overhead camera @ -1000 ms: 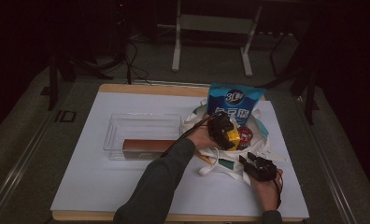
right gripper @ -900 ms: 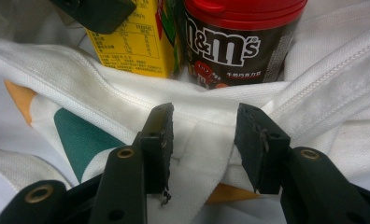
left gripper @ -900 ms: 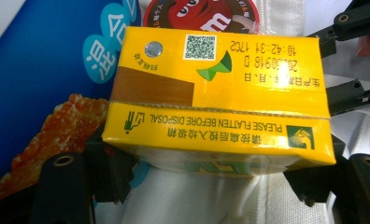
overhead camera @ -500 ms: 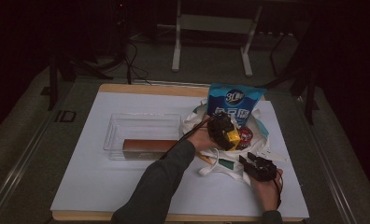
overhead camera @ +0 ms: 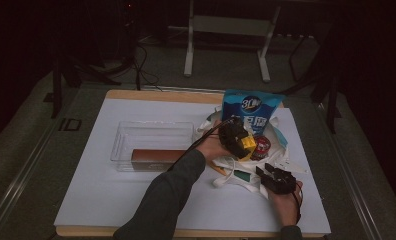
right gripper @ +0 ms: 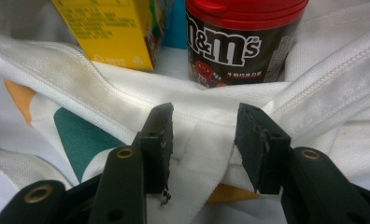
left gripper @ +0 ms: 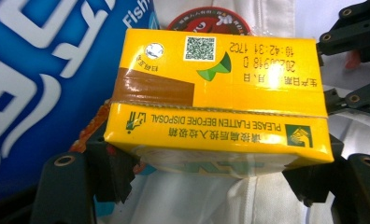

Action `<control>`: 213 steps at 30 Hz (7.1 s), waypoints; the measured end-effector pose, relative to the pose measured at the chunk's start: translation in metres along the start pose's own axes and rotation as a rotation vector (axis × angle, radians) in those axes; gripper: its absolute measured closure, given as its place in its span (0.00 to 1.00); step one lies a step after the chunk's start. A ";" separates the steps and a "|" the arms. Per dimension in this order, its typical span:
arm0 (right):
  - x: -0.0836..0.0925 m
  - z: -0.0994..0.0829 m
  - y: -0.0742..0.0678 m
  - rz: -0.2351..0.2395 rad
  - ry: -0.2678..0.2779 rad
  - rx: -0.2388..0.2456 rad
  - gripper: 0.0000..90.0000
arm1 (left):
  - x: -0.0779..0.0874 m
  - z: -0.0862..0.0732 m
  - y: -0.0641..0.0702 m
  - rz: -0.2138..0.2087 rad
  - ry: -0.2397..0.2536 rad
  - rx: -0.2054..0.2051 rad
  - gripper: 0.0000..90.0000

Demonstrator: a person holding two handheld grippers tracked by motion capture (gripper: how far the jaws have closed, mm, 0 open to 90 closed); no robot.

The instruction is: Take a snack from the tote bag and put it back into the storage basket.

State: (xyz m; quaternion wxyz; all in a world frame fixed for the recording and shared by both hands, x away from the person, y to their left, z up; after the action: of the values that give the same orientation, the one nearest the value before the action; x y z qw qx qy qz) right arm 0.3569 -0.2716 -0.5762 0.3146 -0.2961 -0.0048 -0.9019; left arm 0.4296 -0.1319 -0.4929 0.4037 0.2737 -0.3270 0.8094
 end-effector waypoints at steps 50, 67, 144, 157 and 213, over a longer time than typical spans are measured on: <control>0.000 0.000 0.000 -0.003 0.000 0.002 0.62 | 0.092 -0.020 -0.056 0.055 0.092 0.083 0.32; 0.000 0.000 0.000 -0.002 -0.001 0.000 0.62 | 0.109 -0.044 -0.073 0.100 0.084 0.106 0.32; 0.000 0.000 -0.001 -0.008 -0.005 0.005 0.62 | 0.144 -0.144 -0.135 0.350 -0.022 0.364 0.32; 0.000 0.000 -0.001 -0.008 -0.004 0.004 0.62 | 0.150 -0.159 -0.144 0.403 -0.035 0.433 0.32; 0.000 0.000 -0.001 -0.008 -0.004 0.004 0.62 | 0.133 -0.247 -0.139 0.443 -0.156 0.553 0.31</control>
State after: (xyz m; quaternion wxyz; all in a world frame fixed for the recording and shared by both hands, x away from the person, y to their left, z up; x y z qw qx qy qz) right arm 0.3566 -0.2709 -0.5762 0.3116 -0.2970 -0.0084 -0.9025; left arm 0.4311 0.1809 -0.5133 0.1031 0.3558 -0.1771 0.9118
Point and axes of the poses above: each handheld gripper's, and its own axes: x roughly backward along the jaws, z roughly out of its top, y roughly to its right, the point moved 7 cm from there along -x, roughly forward along the jaws, and after that the axes turned 14 degrees about z, right-handed, at the moved point
